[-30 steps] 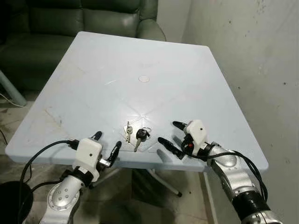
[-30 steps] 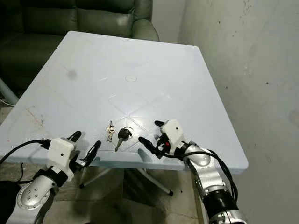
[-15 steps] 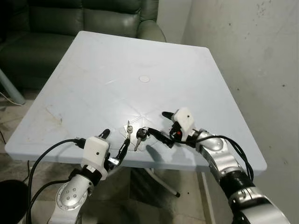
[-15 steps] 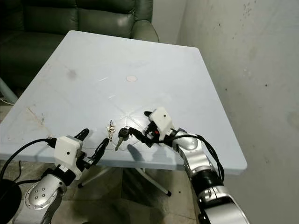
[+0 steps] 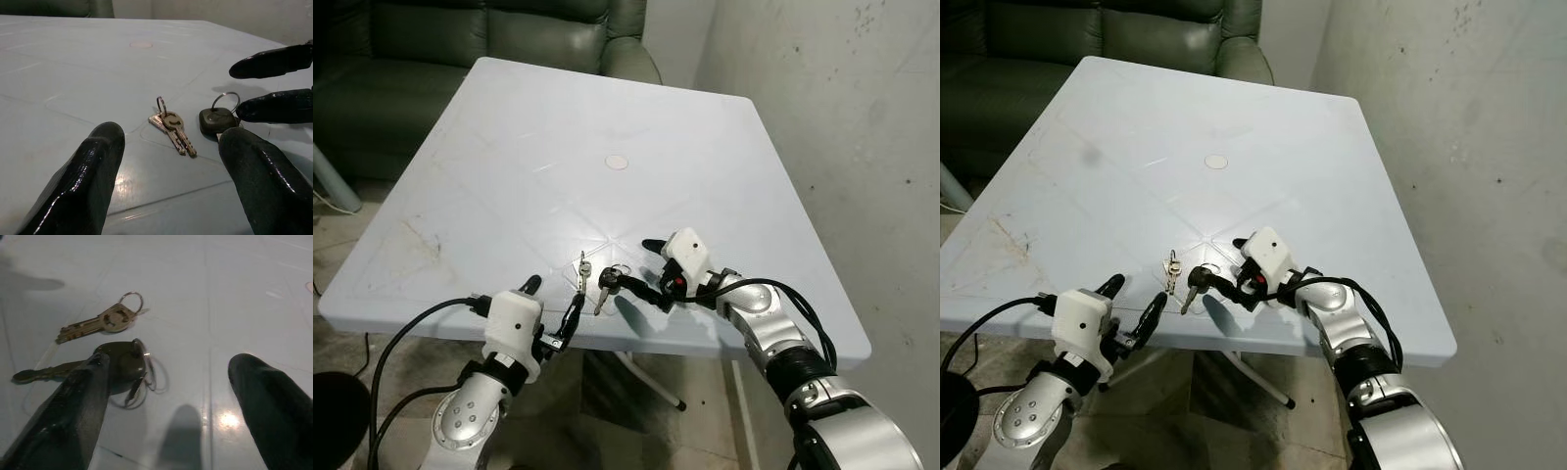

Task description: Hang keys on a hook

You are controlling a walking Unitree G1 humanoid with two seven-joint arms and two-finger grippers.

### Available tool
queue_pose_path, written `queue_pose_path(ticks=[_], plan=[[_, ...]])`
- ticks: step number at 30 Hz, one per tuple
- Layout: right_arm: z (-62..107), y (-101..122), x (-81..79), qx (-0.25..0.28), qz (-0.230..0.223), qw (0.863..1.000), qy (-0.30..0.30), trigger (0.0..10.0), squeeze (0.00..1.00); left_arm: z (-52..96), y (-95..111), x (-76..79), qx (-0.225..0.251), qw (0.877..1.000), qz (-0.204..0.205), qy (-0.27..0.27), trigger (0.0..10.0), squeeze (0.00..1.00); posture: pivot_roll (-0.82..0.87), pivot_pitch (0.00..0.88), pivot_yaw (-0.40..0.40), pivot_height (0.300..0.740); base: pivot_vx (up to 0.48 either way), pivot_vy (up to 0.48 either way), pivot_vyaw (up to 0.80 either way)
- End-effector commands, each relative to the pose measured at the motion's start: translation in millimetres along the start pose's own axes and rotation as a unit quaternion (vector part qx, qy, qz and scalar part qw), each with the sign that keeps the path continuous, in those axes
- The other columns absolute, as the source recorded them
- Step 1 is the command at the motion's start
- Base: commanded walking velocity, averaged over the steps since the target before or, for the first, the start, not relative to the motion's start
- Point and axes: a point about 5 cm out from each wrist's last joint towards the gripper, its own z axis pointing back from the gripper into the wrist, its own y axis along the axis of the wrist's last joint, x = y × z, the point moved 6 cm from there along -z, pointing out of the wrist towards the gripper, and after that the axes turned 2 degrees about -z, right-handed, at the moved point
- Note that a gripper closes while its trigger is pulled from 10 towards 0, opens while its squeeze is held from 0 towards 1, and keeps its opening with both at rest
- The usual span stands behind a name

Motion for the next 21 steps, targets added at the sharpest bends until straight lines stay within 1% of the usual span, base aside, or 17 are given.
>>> queue_pose_path(ticks=[1,2,9,16,18,21], plan=[[0.0,2.7,1.5,0.004,0.001,1.000,0.003,0.0,0.00,0.0,4.9,3.3,0.005,1.000,-0.003,-0.003,10.0,0.00,0.05,0.112,-0.154,0.728,0.000,0.000,0.00],[-0.9,3.9,0.2,0.008,0.005,1.000,0.005,0.0,0.00,0.3,4.5,3.4,0.004,1.000,-0.003,-0.003,10.0,0.00,0.05,0.115,-0.153,0.728,0.000,0.000,0.00],[-5.5,6.7,-3.3,0.017,-0.007,1.000,0.010,0.0,0.00,0.9,1.1,5.5,-0.002,1.000,-0.001,-0.005,10.0,0.00,0.05,0.117,-0.153,0.728,0.000,0.000,0.00],[-8.1,8.2,-5.0,0.019,-0.003,1.000,0.010,0.0,0.00,1.0,1.2,5.6,-0.002,1.000,-0.002,-0.004,10.0,0.00,0.05,0.117,-0.152,0.728,0.000,0.000,0.00],[-12.5,11.9,-5.2,0.024,0.001,1.000,0.003,0.0,0.00,1.6,1.6,5.8,-0.003,1.000,-0.001,-0.003,10.0,0.00,0.05,0.124,-0.154,0.728,0.000,0.000,0.00],[-13.2,12.7,-5.4,0.025,0.002,1.000,0.003,0.0,0.00,2.1,1.4,5.5,-0.004,1.000,-0.001,-0.002,10.0,0.00,0.05,0.124,-0.154,0.728,0.000,0.000,0.00]])
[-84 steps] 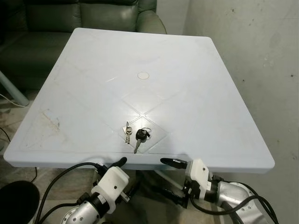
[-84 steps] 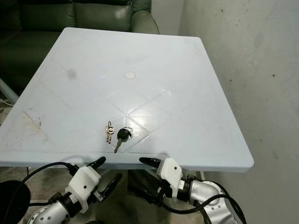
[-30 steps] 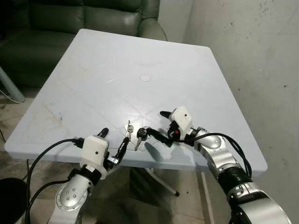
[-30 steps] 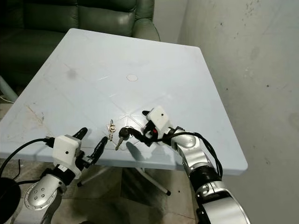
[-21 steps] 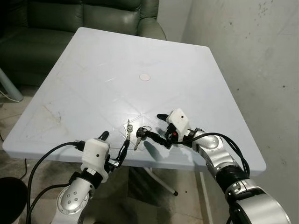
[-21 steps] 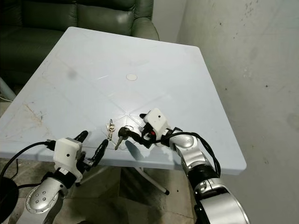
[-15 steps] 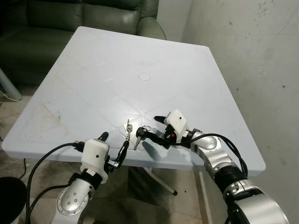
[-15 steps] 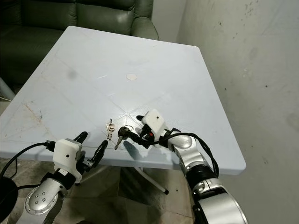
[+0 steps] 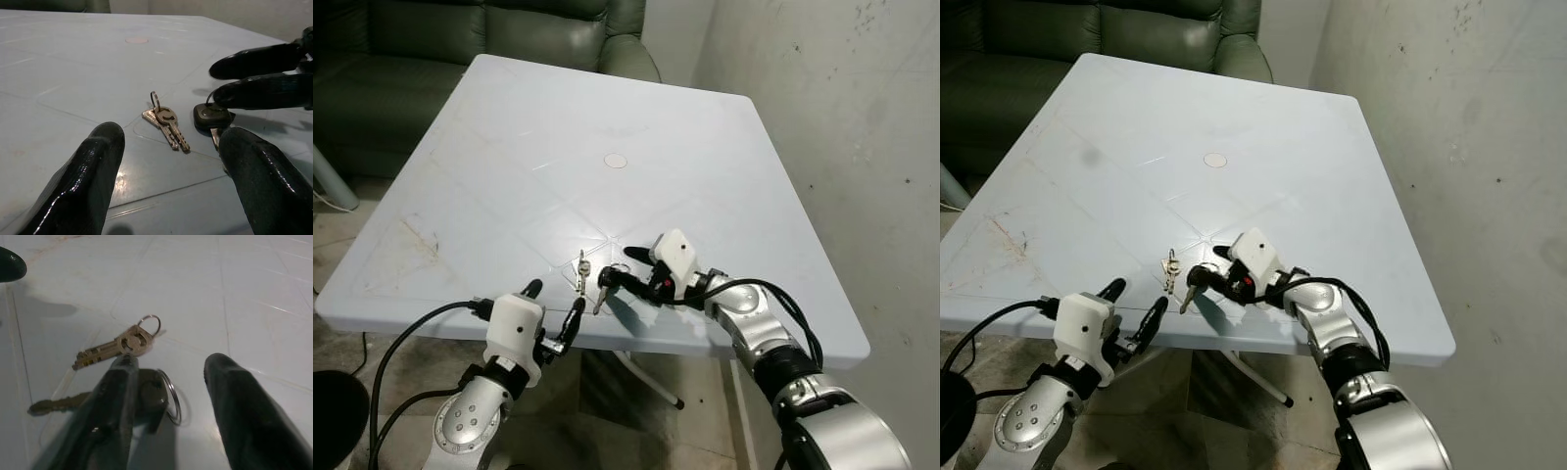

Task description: Hang keys on a hook

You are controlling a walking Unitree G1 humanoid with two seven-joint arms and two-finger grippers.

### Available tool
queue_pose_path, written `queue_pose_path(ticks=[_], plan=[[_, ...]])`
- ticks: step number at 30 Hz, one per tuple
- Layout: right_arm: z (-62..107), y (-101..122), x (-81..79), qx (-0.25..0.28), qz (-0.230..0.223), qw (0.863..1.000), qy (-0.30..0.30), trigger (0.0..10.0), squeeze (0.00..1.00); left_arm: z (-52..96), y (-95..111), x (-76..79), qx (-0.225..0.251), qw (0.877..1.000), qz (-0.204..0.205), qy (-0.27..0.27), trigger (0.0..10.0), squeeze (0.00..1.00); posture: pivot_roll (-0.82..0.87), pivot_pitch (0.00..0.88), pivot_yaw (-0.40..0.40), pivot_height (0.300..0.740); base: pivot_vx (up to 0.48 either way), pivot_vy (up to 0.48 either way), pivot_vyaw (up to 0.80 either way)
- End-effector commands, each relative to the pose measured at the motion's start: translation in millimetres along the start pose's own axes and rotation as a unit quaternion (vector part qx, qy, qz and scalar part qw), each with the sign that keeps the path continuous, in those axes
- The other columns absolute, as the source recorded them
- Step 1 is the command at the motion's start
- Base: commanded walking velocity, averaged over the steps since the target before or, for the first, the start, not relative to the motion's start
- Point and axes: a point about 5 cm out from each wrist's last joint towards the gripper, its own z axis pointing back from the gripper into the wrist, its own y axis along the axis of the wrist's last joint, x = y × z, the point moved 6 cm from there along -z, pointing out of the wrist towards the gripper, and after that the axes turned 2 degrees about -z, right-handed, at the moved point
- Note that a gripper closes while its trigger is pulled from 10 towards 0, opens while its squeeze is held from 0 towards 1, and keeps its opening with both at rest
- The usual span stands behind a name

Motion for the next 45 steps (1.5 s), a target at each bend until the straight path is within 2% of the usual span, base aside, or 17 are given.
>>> queue_pose_path(ticks=[1,12,13,16,17,18,24,25,28,29,41,45], plan=[[2.2,1.0,6.3,-0.001,0.004,1.000,-0.011,0.0,0.00,1.5,1.7,1.7,0.000,1.000,0.000,0.002,10.0,0.00,0.05,0.124,-0.154,0.728,0.000,0.000,0.00],[3.8,-2.2,6.1,-0.008,0.007,1.000,-0.006,0.0,0.00,2.7,1.2,2.2,-0.003,1.000,0.001,0.003,10.0,0.00,0.05,0.127,-0.156,0.728,0.000,0.000,0.00],[4.2,-2.5,6.6,-0.008,0.009,1.000,-0.007,0.3,0.00,3.0,1.2,2.6,-0.003,1.000,0.003,0.003,10.0,0.00,0.06,0.129,-0.157,0.728,0.000,0.000,0.00],[5.4,-4.2,7.0,-0.014,0.012,1.000,-0.005,9.5,0.00,3.4,0.9,2.8,-0.004,1.000,0.003,0.003,10.0,0.00,0.06,0.129,-0.157,0.728,0.000,0.000,0.00],[5.5,-4.2,7.2,-0.014,0.012,1.000,-0.006,9.5,0.00,3.4,0.9,2.8,-0.004,1.000,0.003,0.003,10.0,0.00,0.06,0.129,-0.157,0.728,0.000,0.000,0.00],[5.6,-4.5,6.8,-0.015,0.011,1.000,-0.004,10.0,0.00,3.3,0.8,2.6,-0.004,1.000,0.002,0.003,10.0,0.00,0.06,0.129,-0.157,0.728,0.000,0.000,0.00],[6.2,-4.9,7.3,-0.015,0.014,1.000,-0.005,10.0,0.00,3.2,1.1,2.8,-0.004,1.000,0.002,0.003,10.0,0.00,0.06,0.129,-0.157,0.728,0.000,0.000,0.00],[6.1,-4.7,7.3,-0.014,0.013,1.000,-0.004,5.4,0.00,3.2,1.0,2.7,-0.004,1.000,0.002,0.003,10.0,0.00,0.06,0.129,-0.157,0.728,0.000,0.000,0.00],[6.1,-4.7,7.2,-0.014,0.012,1.000,-0.004,5.4,0.00,3.2,0.9,2.7,-0.004,1.000,0.002,0.003,10.0,0.00,0.06,0.129,-0.157,0.728,0.000,0.000,0.00],[6.3,-4.3,8.2,-0.013,0.011,1.000,-0.006,0.0,0.00,3.3,0.9,2.5,-0.005,1.000,0.001,0.003,10.0,0.00,0.06,0.125,-0.156,0.728,0.000,0.000,0.00],[8.3,-2.8,12.2,-0.011,0.014,1.000,-0.012,0.0,0.00,3.6,0.6,3.2,-0.005,1.000,0.002,0.002,10.0,0.00,0.06,0.125,-0.155,0.728,0.000,0.000,0.00],[8.6,2.0,18.3,-0.002,0.003,1.000,-0.025,0.0,0.00,3.2,0.5,3.2,-0.006,1.000,0.002,0.002,10.0,0.00,0.05,0.124,-0.152,0.728,0.000,0.000,0.00]])
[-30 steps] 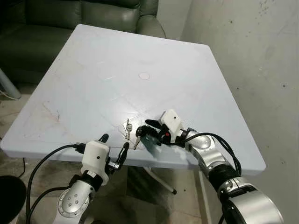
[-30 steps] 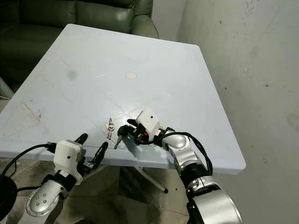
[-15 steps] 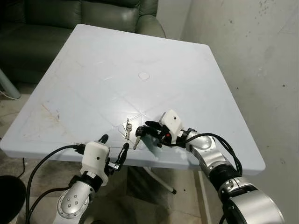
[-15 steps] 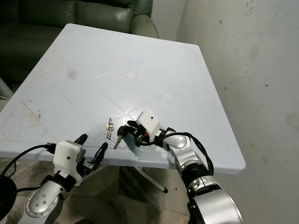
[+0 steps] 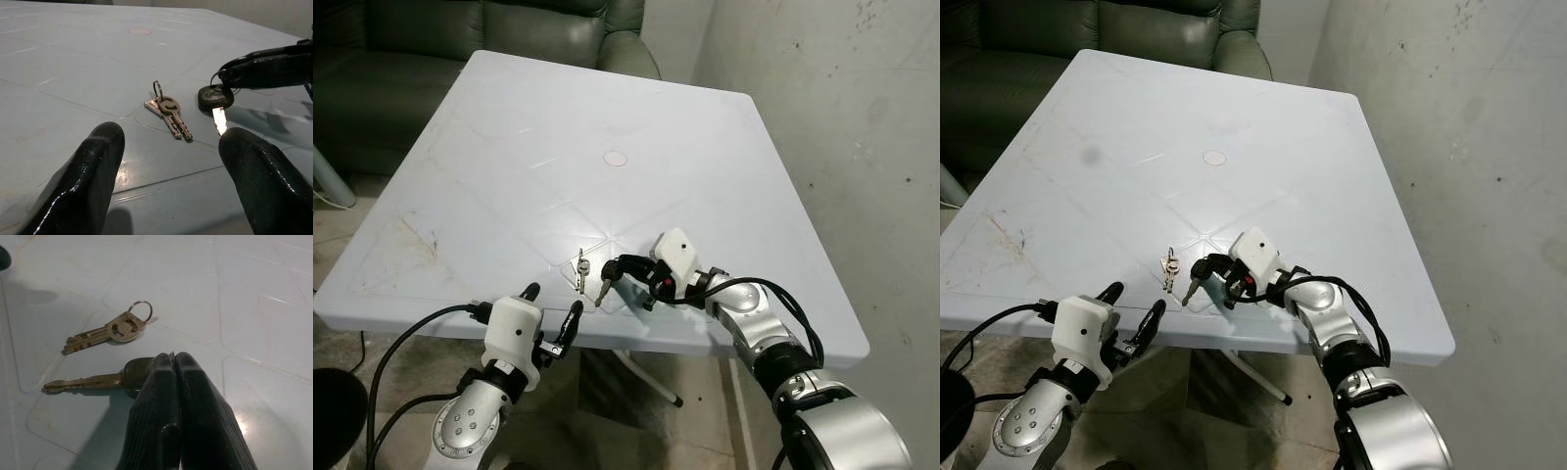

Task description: Hang keys on a hook

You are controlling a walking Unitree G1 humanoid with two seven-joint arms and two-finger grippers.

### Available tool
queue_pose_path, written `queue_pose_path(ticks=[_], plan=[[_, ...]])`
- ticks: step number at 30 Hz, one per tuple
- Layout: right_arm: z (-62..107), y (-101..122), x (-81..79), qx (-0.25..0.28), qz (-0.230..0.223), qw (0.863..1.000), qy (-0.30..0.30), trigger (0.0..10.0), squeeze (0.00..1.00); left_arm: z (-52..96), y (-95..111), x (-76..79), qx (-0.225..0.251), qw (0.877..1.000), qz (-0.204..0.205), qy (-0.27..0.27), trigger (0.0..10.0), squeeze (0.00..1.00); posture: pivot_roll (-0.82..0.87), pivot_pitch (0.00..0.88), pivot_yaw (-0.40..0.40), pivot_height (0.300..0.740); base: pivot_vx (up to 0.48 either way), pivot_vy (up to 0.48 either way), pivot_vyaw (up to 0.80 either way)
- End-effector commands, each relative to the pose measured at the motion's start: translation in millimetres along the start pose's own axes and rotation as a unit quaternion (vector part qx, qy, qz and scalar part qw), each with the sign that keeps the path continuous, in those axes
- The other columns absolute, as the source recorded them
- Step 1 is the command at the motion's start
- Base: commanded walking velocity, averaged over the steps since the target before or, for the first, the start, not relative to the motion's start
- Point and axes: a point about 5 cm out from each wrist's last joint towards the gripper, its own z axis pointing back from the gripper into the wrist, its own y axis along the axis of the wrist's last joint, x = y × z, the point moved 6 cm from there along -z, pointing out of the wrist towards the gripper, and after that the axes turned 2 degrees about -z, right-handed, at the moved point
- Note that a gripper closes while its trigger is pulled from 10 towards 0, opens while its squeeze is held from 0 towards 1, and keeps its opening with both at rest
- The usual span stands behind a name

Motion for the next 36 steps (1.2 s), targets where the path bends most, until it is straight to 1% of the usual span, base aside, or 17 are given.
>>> queue_pose_path(ticks=[1,5,6,7,8,9,14,16,22,25,28,29,30,31,32,33,36], plan=[[2.4,7.9,12.3,0.010,-0.003,1.000,-0.020,0.0,0.00,0.3,5.0,3.4,0.006,1.000,0.001,-0.004,10.0,0.00,0.05,0.124,-0.152,0.728,0.000,0.000,0.00],[2.6,17.3,19.9,0.029,-0.013,0.999,-0.035,0.0,0.00,-0.1,5.6,2.4,0.008,1.000,0.003,-0.002,10.0,0.00,0.05,0.124,-0.152,0.728,0.000,0.000,0.00],[2.5,26.2,26.8,0.047,-0.026,0.997,-0.049,0.5,0.00,-0.9,6.8,0.1,0.011,1.000,0.007,0.003,10.0,0.00,0.05,0.119,-0.151,0.728,0.000,0.000,0.00],[2.5,30.3,30.0,0.055,-0.033,0.996,-0.056,0.5,0.00,-1.3,7.4,-1.2,0.012,1.000,0.007,0.005,10.0,0.00,0.05,0.119,-0.151,0.728,0.000,0.000,0.00],[2.6,33.7,32.9,0.062,-0.038,0.995,-0.062,3.0,0.00,-1.6,7.8,-2.2,0.013,1.000,0.009,0.008,10.0,0.00,0.05,0.119,-0.151,0.728,0.000,0.000,0.00],[3.8,46.1,40.5,0.088,-0.046,0.992,-0.078,10.0,0.00,-2.9,9.3,-5.7,0.016,1.000,0.016,0.015,10.0,0.00,0.05,0.116,-0.150,0.728,0.000,0.000,0.00],[8.5,62.9,53.0,0.130,-0.071,0.983,-0.104,10.0,0.00,-6.4,14.5,-14.4,0.027,0.999,0.027,0.037,10.0,0.00,0.05,0.104,-0.144,0.728,0.000,0.000,0.00],[15.6,72.5,59.9,0.161,-0.077,0.976,-0.127,10.0,0.00,-9.3,18.7,-21.9,0.034,0.998,0.032,0.053,10.0,0.00,0.04,0.089,-0.135,0.728,0.000,0.000,0.00],[21.7,75.1,62.4,0.177,-0.081,0.970,-0.143,10.0,0.00,-11.4,22.3,-29.6,0.042,0.996,0.037,0.068,10.0,0.00,0.04,0.078,-0.130,0.728,0.000,0.000,0.00],[26.8,74.5,65.4,0.183,-0.086,0.965,-0.166,10.0,0.00,-13.0,25.7,-37.0,0.048,0.995,0.034,0.083,10.0,0.00,0.03,0.062,-0.120,0.728,0.000,0.000,0.00],[27.8,74.8,65.5,0.184,-0.089,0.964,-0.169,10.0,0.00,-13.3,26.1,-38.0,0.049,0.995,0.034,0.085,10.0,0.00,0.03,0.062,-0.120,0.728,0.000,0.000,0.00],[31.1,75.7,65.8,0.187,-0.086,0.963,-0.175,10.0,0.00,-14.5,29.4,-42.6,0.055,0.993,0.039,0.094,10.0,0.00,0.03,0.062,-0.120,0.728,0.000,0.000,0.00],[31.1,75.7,65.8,0.187,-0.086,0.963,-0.175,10.0,0.00,-14.5,29.4,-42.6,0.055,0.993,0.039,0.094,10.0,0.00,0.03,0.062,-0.120,0.728,0.000,0.000,0.00],[47.3,69.1,74.8,0.191,-0.090,0.950,-0.232,10.0,0.00,-14.5,34.5,-67.9,0.066,0.986,0.034,0.148,10.0,0.00,0.02,0.019,-0.094,0.728,0.000,0.000,0.00],[52.8,66.7,77.3,0.192,-0.091,0.944,-0.250,10.0,0.00,-13.8,35.5,-76.3,0.068,0.983,0.031,0.167,10.0,0.00,0.01,0.007,-0.088,0.728,0.000,0.000,0.00],[56.8,64.9,78.8,0.193,-0.092,0.941,-0.262,10.0,0.00,-13.5,35.9,-81.9,0.070,0.981,0.033,0.178,10.0,0.00,0.01,0.007,-0.088,0.728,0.000,0.000,0.00],[63.6,60.9,79.9,0.192,-0.094,0.935,-0.282,10.0,0.00,-13.4,35.7,-90.5,0.070,0.978,0.038,0.193,10.0,0.00,0.00,0.000,-0.080,0.728,0.000,0.000,0.00]])
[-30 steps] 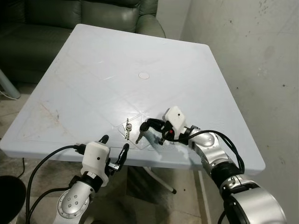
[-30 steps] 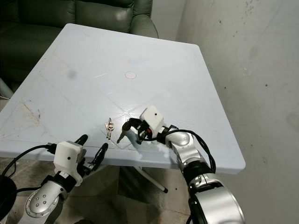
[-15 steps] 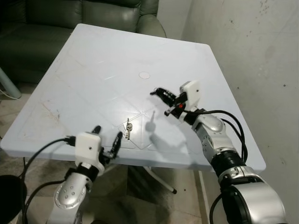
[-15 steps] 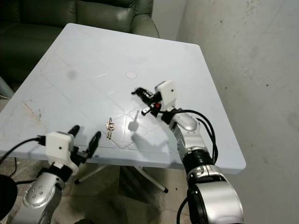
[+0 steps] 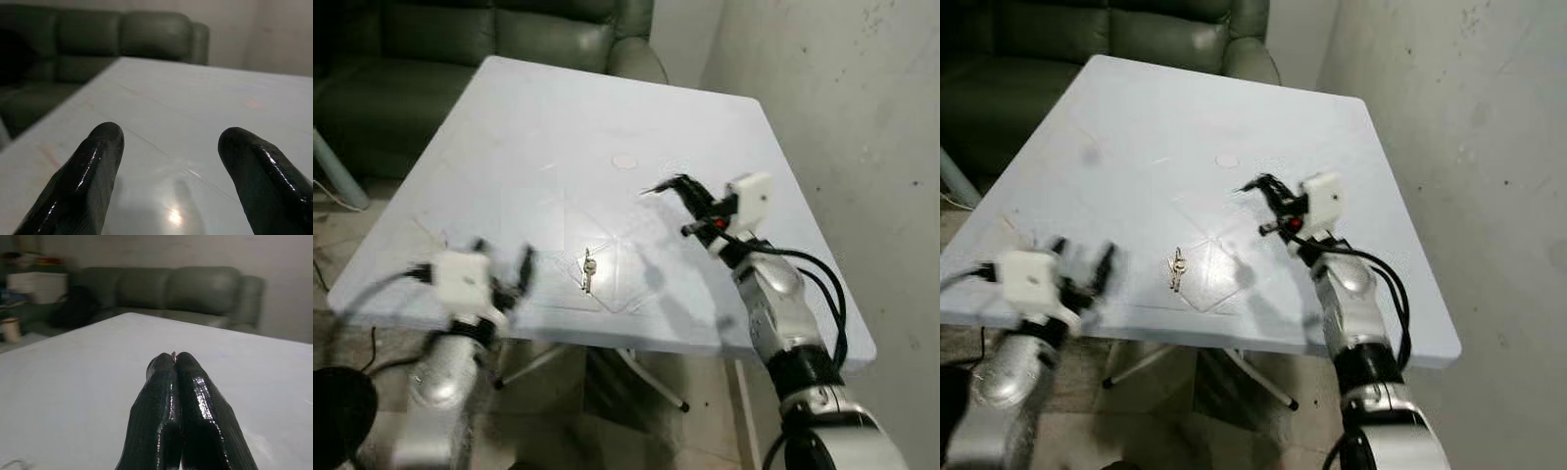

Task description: Hang keys on a hook

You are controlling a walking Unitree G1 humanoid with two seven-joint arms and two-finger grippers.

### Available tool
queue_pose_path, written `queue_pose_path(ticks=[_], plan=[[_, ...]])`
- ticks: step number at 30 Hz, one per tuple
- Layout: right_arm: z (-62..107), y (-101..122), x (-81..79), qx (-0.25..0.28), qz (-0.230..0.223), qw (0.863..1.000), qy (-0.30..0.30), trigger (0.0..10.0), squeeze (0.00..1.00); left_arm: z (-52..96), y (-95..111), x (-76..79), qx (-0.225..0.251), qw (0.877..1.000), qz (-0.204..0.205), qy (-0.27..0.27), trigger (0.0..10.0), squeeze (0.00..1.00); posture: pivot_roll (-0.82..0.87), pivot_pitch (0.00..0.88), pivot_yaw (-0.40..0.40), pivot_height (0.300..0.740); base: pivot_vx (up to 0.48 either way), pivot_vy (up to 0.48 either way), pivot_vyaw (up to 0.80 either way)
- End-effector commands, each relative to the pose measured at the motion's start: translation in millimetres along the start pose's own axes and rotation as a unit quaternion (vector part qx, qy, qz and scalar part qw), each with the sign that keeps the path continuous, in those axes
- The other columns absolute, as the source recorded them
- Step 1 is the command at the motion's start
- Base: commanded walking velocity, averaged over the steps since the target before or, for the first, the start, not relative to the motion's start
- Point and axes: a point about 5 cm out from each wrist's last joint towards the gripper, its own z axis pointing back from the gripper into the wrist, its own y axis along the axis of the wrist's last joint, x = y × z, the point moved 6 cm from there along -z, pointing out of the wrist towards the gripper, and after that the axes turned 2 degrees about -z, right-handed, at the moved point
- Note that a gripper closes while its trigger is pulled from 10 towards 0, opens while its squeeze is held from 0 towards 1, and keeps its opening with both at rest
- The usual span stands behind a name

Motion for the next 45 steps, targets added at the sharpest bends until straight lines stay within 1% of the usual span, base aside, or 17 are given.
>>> queue_pose_path(ticks=[1,5,7,10,13,19,20,22,25,28,31,33,39,41,45], plan=[[1.8,8.1,4.0,0.012,0.006,1.000,-0.017,10.0,0.00,-1.4,-7.4,-1.6,-0.011,1.000,0.009,0.007,10.0,0.00,0.00,0.000,-0.077,0.728,0.000,0.000,0.00],[9.4,5.1,5.4,0.009,0.010,0.999,-0.038,10.0,0.00,-5.2,-10.6,-11.0,-0.017,1.000,0.008,0.025,10.0,0.00,-0.01,0.000,-0.074,0.728,0.000,0.000,0.00],[13.1,2.4,5.2,0.004,0.004,0.999,-0.048,10.0,0.00,-7.7,-10.9,-13.3,-0.015,0.999,0.014,0.030,10.0,0.00,-0.02,0.000,-0.070,0.728,0.000,0.000,0.00],[19.7,-0.8,6.8,-0.001,0.014,0.998,-0.063,10.0,0.00,-9.1,-11.4,-14.4,-0.015,0.999,0.011,0.031,10.0,0.00,-0.02,0.000,-0.070,0.728,0.000,0.000,0.00],[21.9,-3.8,7.4,-0.006,0.013,0.997,-0.071,10.0,0.00,-9.7,-13.4,-16.1,-0.018,0.999,0.013,0.037,10.0,0.00,-0.02,0.000,-0.064,0.728,0.000,0.000,0.00],[30.4,-12.8,6.2,-0.022,0.017,0.996,-0.085,10.0,0.00,-9.8,-22.1,-19.0,-0.026,0.998,0.029,0.045,10.0,0.00,-0.02,0.000,-0.057,0.728,0.000,0.000,0.00],[31.1,-13.9,5.2,-0.022,0.010,0.996,-0.086,10.0,0.00,-10.1,-23.5,-19.2,-0.028,0.998,0.034,0.047,10.0,0.00,-0.02,0.000,-0.057,0.728,0.000,0.000,0.00],[31.8,-14.9,4.0,-0.024,0.012,0.996,-0.084,10.0,0.00,-10.4,-24.8,-19.2,-0.029,0.998,0.038,0.047,10.0,0.00,-0.03,0.000,-0.054,0.728,0.000,0.000,0.00],[31.8,-22.1,7.4,-0.044,0.020,0.994,-0.097,10.0,0.00,-12.0,-25.9,-19.8,-0.030,0.998,0.034,0.050,10.0,0.00,-0.03,0.000,-0.054,0.728,0.000,0.000,0.00],[28.6,-23.4,8.7,-0.050,0.024,0.993,-0.101,10.0,0.00,-15.7,-25.3,-21.4,-0.029,0.998,0.034,0.050,10.0,0.00,-0.03,0.000,-0.053,0.728,0.000,0.000,0.00],[28.5,-23.4,8.7,-0.051,0.025,0.993,-0.102,10.0,0.00,-16.3,-25.4,-21.7,-0.028,0.998,0.034,0.050,10.0,0.00,-0.03,0.000,-0.053,0.728,0.000,0.000,0.00],[26.6,-25.3,9.1,-0.061,0.036,0.992,-0.100,10.0,0.00,-18.3,-27.3,-27.6,-0.032,0.997,0.027,0.058,10.0,0.00,-0.03,0.000,-0.055,0.728,0.000,0.000,-0.76],[26.8,-28.2,10.6,-0.071,0.040,0.991,-0.104,10.0,0.00,-17.2,-29.8,-29.4,-0.038,0.997,0.022,0.063,10.0,0.00,-0.03,0.000,-0.060,0.728,0.000,0.000,-0.76],[25.6,-29.4,7.8,-0.074,0.041,0.992,-0.095,10.0,0.00,-16.7,-35.0,-32.6,-0.050,0.996,0.023,0.074,10.0,0.00,-0.03,0.000,-0.060,0.728,0.000,0.000,-0.76],[23.5,-27.8,5.3,-0.072,0.046,0.992,-0.092,10.0,0.00,-17.2,-36.5,-34.8,-0.053,0.995,0.023,0.079,10.0,0.00,-0.03,0.000,-0.061,0.728,0.000,0.000,-0.76]])
